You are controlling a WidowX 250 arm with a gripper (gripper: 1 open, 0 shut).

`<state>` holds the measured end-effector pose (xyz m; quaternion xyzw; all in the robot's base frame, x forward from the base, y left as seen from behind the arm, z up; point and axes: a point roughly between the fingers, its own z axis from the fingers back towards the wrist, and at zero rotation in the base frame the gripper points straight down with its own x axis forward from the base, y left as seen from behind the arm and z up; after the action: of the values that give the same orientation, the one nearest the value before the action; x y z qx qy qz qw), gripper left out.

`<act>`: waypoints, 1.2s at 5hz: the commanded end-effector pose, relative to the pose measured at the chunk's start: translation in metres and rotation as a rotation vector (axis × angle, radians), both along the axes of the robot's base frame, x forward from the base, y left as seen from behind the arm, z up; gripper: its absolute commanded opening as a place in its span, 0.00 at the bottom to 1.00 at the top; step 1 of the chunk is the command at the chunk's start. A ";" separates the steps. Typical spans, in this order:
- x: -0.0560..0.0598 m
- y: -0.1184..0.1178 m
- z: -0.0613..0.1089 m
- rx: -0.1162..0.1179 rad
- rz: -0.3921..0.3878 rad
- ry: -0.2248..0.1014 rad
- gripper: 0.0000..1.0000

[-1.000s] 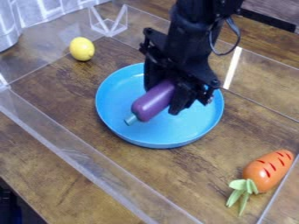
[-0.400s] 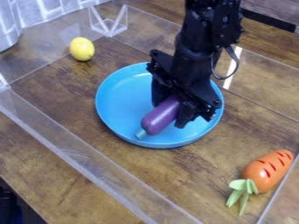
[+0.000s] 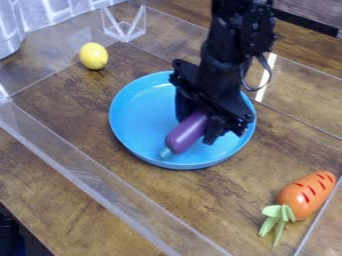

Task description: Put the purple eggplant in the blue tray

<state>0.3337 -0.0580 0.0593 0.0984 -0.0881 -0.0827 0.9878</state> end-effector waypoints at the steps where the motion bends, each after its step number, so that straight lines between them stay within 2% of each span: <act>1: 0.015 0.005 0.014 -0.022 0.028 -0.082 0.00; 3: 0.024 0.008 0.005 -0.054 0.039 -0.119 0.00; 6: 0.025 0.012 0.004 -0.095 0.060 -0.159 0.00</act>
<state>0.3539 -0.0500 0.0430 0.0665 -0.1365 -0.0520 0.9870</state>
